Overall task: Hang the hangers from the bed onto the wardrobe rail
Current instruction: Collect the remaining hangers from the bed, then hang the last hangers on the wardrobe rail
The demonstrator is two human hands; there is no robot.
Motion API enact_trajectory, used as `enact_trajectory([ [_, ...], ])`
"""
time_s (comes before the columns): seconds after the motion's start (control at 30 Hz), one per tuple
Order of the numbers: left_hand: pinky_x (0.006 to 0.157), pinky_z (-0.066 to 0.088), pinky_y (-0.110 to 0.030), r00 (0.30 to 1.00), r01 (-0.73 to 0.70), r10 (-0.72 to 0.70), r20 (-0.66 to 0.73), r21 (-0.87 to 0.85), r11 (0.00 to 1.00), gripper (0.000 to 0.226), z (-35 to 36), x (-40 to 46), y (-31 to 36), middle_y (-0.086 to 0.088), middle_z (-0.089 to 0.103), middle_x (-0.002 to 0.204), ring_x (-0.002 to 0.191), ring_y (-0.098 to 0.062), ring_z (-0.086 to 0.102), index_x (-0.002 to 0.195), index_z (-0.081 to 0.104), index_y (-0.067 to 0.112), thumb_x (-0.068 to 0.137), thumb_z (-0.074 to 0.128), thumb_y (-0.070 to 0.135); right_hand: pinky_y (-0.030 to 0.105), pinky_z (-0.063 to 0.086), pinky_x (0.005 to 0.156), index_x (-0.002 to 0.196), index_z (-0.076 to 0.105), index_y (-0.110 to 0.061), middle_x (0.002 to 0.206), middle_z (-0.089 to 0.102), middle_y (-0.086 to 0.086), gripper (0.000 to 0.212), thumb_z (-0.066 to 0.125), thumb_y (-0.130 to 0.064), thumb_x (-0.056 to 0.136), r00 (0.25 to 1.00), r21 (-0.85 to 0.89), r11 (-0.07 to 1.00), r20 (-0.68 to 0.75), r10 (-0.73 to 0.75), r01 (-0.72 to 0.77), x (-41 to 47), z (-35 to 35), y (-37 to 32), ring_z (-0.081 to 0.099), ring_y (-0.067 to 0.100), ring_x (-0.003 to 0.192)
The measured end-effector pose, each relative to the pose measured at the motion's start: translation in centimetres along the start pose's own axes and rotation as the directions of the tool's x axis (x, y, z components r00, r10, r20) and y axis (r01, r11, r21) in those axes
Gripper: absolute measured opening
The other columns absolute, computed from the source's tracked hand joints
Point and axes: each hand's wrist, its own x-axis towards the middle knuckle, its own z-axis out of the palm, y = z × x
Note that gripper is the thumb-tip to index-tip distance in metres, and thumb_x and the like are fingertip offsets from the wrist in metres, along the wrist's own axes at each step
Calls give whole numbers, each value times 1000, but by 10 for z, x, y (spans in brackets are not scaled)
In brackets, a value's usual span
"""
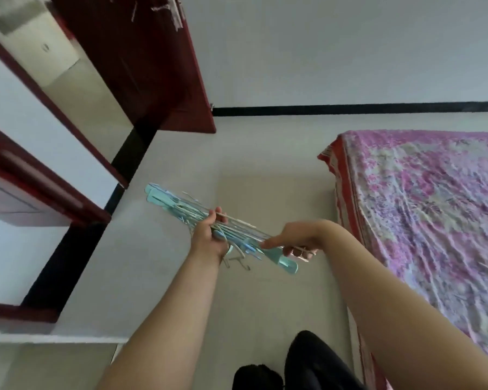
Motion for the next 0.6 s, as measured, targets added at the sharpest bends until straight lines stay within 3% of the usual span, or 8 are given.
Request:
enact_trajectory([
  [0.07, 58, 54, -22, 999, -27, 26, -41, -32, 999, 18, -32, -17, 21, 3, 69, 66, 55, -10, 63, 86, 60, 12, 99, 48, 15, 23, 30, 45, 79, 53, -6, 58, 45, 8, 47, 70, -49, 76, 996, -6, 996, 1, -93, 93, 3, 14, -20, 37, 17, 43],
  [0.13, 47, 54, -20, 996, -58, 52, -78, -81, 995, 16, -62, -34, 39, 4, 71, 64, 49, -9, 64, 89, 60, 15, 99, 48, 16, 22, 34, 43, 88, 56, -4, 64, 45, 10, 39, 72, -34, 70, 974, 94, 977, 100, -202, 193, 6, 26, -40, 40, 16, 49],
  [0.23, 48, 55, -22, 984, -143, 119, -132, -190, 971, 13, -103, -59, 59, 0, 73, 67, 50, -10, 67, 92, 59, 16, 99, 49, 14, 19, 45, 47, 115, 53, 1, 84, 54, 14, 49, 71, -20, 75, 918, 220, 940, 246, -312, 261, 10, 50, -69, 59, 18, 66],
  [0.3, 48, 56, -24, 973, -199, 165, -162, -227, 953, 13, -129, -75, 69, -1, 73, 69, 52, -10, 68, 106, 60, 14, 99, 49, 16, 20, 50, 54, 128, 43, -1, 107, 59, 14, 54, 69, -12, 83, 877, 329, 917, 342, -339, 227, 12, 68, -83, 70, 20, 77],
  [0.4, 46, 52, -20, 942, -276, 221, -251, -212, 937, 28, -169, -102, 76, -1, 70, 70, 53, -8, 64, 123, 56, 7, 99, 50, 20, 22, 50, 62, 134, 38, -19, 128, 62, 10, 71, 77, -17, 74, 765, 453, 872, 492, -416, 184, 20, 91, -91, 63, 16, 61],
  [0.47, 45, 50, -19, 914, -313, 240, -327, -191, 930, 21, -193, -123, 78, -1, 69, 69, 54, -8, 59, 111, 61, 7, 99, 51, 20, 20, 47, 52, 136, 40, -27, 126, 62, 16, 84, 85, -20, 66, 700, 523, 839, 543, -464, 151, 24, 104, -96, 56, 13, 50],
  [0.6, 49, 47, -18, 847, -373, 250, -470, -190, 908, 12, -238, -167, 80, 3, 68, 66, 53, -6, 56, 90, 57, 13, 99, 51, 17, 22, 41, 40, 140, 41, -33, 95, 66, 17, 94, 89, -19, 61, 631, 627, 777, 578, -517, 62, 24, 136, -119, 46, 14, 44],
])
